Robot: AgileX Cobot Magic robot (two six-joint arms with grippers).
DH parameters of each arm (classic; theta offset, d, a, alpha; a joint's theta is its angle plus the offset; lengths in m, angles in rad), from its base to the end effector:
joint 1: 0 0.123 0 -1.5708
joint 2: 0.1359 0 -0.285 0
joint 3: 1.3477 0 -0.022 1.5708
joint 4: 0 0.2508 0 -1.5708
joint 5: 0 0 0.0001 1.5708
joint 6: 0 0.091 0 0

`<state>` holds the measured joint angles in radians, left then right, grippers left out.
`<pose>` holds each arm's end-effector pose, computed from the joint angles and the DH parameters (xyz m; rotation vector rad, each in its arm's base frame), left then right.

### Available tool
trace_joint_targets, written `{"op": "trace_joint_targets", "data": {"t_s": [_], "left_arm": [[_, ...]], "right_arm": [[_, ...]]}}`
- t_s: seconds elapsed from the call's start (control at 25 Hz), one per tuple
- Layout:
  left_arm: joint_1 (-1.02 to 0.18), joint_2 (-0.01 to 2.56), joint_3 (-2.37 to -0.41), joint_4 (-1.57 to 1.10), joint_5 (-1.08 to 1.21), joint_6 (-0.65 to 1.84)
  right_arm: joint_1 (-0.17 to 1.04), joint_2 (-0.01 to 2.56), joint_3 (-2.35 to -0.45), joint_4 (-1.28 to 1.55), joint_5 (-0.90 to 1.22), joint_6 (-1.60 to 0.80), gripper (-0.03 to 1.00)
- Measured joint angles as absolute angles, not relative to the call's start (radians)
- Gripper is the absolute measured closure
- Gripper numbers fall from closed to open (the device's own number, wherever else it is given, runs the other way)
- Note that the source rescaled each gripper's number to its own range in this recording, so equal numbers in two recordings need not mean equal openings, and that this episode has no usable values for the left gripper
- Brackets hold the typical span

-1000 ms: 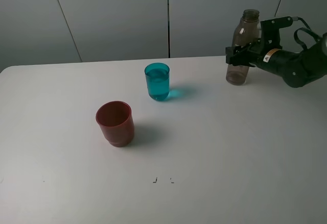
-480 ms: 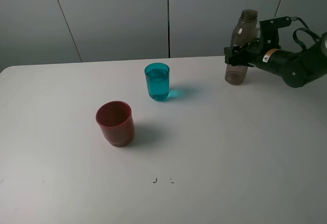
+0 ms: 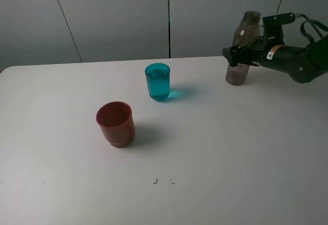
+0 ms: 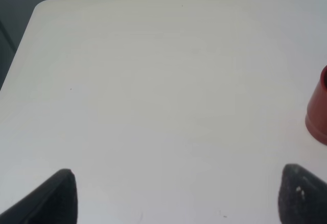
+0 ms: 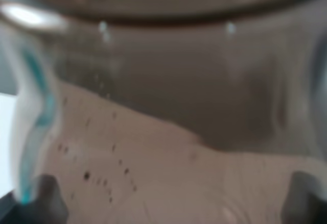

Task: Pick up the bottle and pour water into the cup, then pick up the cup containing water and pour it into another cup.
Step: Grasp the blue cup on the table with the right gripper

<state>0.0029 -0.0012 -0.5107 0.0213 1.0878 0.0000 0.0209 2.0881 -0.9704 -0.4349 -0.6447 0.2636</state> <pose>-0.0074 0.0017 0.2781 -0.0045 2.0594 0.0273 0.4004 0.0314 0.1086 -0.2755 1.9748 0.2104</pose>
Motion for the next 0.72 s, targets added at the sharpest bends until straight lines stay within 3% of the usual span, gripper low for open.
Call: {"op": "trace_joint_targets", "data": {"t_s": [0.36, 0.72], "left_arm": [[0.003, -0.001, -0.511, 0.021, 1.088, 0.000], [0.003, -0.001, -0.511, 0.021, 1.088, 0.000]], "right_arm": [[0.021, 1.900, -0.792, -0.467, -0.504, 0.285, -0.03], [0.021, 1.645, -0.548, -0.690, -0.410, 0.388, -0.03]]}}
